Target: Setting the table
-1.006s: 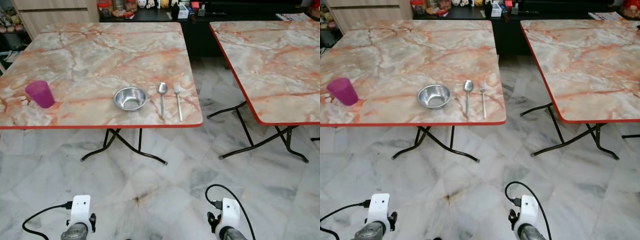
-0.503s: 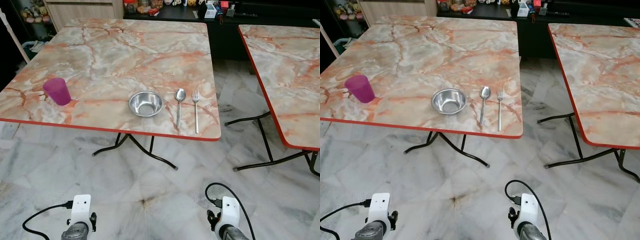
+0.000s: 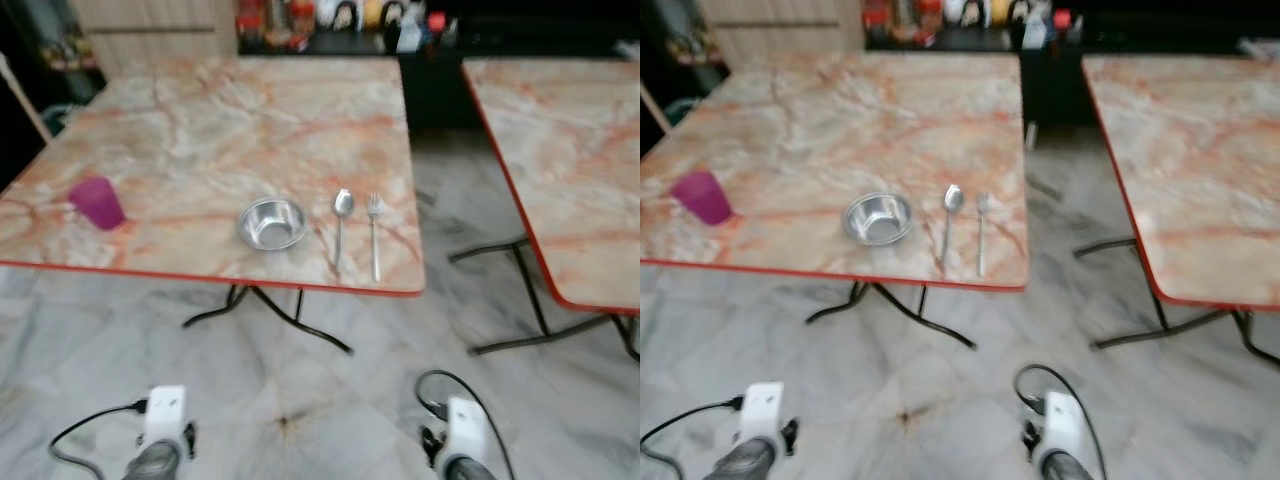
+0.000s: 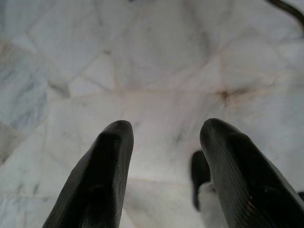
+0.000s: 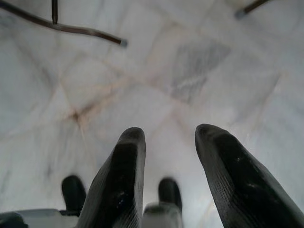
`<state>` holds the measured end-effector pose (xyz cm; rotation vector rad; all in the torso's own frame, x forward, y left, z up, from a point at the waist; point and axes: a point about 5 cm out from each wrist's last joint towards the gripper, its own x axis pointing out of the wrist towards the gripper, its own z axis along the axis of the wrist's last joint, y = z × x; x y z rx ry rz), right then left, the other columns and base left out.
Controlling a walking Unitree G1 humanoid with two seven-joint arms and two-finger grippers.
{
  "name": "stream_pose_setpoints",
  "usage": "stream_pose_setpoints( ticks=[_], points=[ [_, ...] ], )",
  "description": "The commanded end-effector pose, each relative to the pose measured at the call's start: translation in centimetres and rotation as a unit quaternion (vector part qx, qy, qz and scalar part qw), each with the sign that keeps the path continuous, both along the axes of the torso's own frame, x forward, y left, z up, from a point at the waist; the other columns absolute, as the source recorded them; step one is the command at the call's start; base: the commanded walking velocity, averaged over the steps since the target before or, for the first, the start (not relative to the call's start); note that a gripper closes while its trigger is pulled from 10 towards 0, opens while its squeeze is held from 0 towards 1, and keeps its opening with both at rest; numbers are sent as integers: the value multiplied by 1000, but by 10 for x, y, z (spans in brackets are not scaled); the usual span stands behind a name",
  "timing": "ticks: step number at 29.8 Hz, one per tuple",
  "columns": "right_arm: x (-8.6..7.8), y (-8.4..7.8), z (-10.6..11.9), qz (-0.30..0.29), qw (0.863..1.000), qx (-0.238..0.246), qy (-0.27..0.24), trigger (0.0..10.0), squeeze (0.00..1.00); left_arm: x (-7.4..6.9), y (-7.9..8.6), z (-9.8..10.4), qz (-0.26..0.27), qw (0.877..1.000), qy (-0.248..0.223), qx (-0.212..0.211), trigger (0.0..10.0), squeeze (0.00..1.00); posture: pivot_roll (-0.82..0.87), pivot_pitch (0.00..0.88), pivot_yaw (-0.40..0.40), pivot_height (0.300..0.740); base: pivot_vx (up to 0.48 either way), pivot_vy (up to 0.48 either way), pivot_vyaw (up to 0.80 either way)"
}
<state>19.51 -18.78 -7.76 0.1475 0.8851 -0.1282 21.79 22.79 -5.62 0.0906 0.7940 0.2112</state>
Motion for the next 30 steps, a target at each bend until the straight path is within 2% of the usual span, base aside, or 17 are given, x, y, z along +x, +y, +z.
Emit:
stream_pose_setpoints(
  ticks=[1, 6, 14, 17, 21, 23, 26, 30],
  points=[
    [4, 8, 1, 12, 1000, 7, -5, 10000, 0, -5, 4, -2, 11, 1000, 7, -2, 10000, 0, 84, 116, -28, 740, 349, 0, -500],
    [11, 9, 5, 9, 1000, 6, -17, 10000, 0, -7, 4, -4, 10, 1000, 12, -3, 10000, 0, 55, 125, -19, 740, 352, 0, 0],
    [4, 8, 1, 6, 1000, 6, -8, 10000, 0, -7, 6, -3, 10, 1000, 9, -3, 10000, 0, 57, 133, -11, 740, 287, 0, 0],
    [1, 8, 0, -8, 1000, 10, -6, 10000, 0, -17, 15, -6, 17, 1000, 22, 7, 10000, 0, 66, 133, 4, 740, 0, 0, 0],
    [-2, 9, -2, -5, 1000, 9, -1, 10000, 0, -23, 20, -8, 26, 999, 26, 11, 10000, 0, 95, 139, -6, 740, 0, 0, 0],
    [-3, 10, -3, 2, 1000, 8, 2, 10000, 0, -29, 28, -8, 47, 999, 22, 15, 10000, 0, 104, 140, -9, 740, 0, 0, 0],
    [0, 12, -1, 5, 1000, 8, -1, 10000, 0, -35, 34, -9, 65, 997, 19, 20, 10000, 0, 107, 139, -9, 740, 0, 0, 0],
    [5, 11, 1, 4, 1000, 8, -8, 10000, 0, -44, 47, -7, 96, 994, 12, 53, 10000, 0, 107, 137, -9, 740, 0, 0, 0]
  ],
)
